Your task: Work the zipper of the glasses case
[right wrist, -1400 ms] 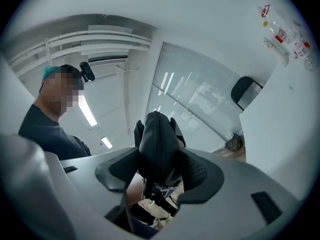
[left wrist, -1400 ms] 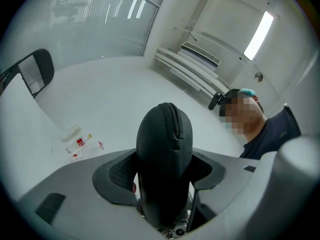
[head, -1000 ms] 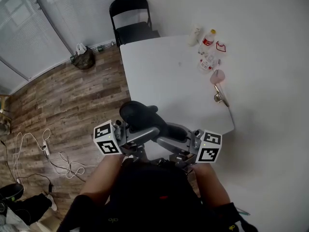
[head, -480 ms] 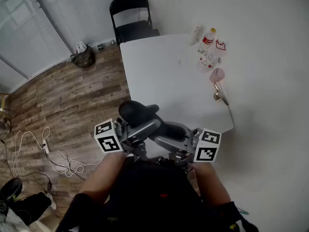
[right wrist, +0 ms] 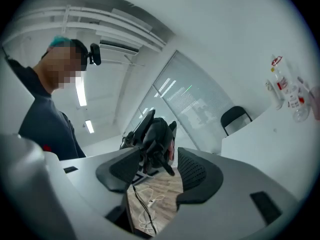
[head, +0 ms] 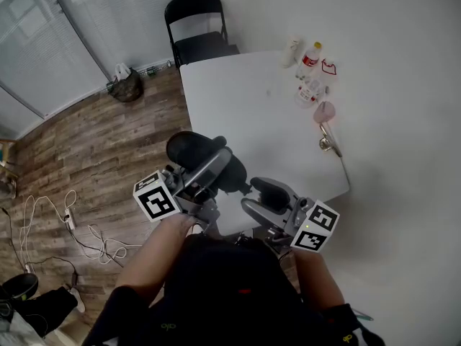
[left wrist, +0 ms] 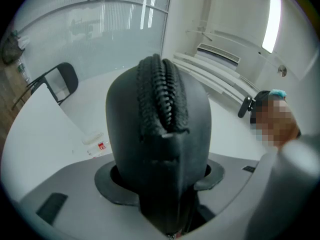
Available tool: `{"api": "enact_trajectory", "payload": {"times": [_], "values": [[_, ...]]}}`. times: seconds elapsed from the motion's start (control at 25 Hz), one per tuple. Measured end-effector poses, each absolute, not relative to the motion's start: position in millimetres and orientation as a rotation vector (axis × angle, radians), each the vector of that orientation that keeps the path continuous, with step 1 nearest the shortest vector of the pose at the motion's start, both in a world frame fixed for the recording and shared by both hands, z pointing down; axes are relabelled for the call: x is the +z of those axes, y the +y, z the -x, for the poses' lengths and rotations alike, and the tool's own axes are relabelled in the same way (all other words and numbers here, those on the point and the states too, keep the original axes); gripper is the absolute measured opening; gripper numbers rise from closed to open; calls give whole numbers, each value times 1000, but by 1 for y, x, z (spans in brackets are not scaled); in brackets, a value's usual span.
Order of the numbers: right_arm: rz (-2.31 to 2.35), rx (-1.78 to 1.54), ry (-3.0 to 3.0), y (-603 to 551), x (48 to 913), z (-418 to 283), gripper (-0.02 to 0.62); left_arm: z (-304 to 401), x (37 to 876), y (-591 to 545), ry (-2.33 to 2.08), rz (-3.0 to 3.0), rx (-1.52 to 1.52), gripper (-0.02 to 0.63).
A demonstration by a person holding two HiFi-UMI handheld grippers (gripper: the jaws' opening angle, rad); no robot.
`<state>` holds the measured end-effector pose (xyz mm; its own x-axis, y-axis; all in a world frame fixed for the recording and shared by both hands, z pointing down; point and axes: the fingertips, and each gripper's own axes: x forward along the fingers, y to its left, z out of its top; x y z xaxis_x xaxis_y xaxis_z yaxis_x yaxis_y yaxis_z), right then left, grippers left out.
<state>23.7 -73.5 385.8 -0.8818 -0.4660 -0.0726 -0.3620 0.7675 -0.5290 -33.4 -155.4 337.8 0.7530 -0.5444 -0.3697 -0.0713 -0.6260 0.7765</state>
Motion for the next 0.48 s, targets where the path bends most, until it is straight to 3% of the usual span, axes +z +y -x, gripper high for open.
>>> {"api": "enact_trajectory", "payload": {"times": [0.32,0.48], "values": [[905,-355,2975,-72,402,-3,178,35,328,-177,-506,-2036,-844,273],[911,-349,2974,-76,404,4,141,33,326,-177,-523,-2037,-847,274]]}}
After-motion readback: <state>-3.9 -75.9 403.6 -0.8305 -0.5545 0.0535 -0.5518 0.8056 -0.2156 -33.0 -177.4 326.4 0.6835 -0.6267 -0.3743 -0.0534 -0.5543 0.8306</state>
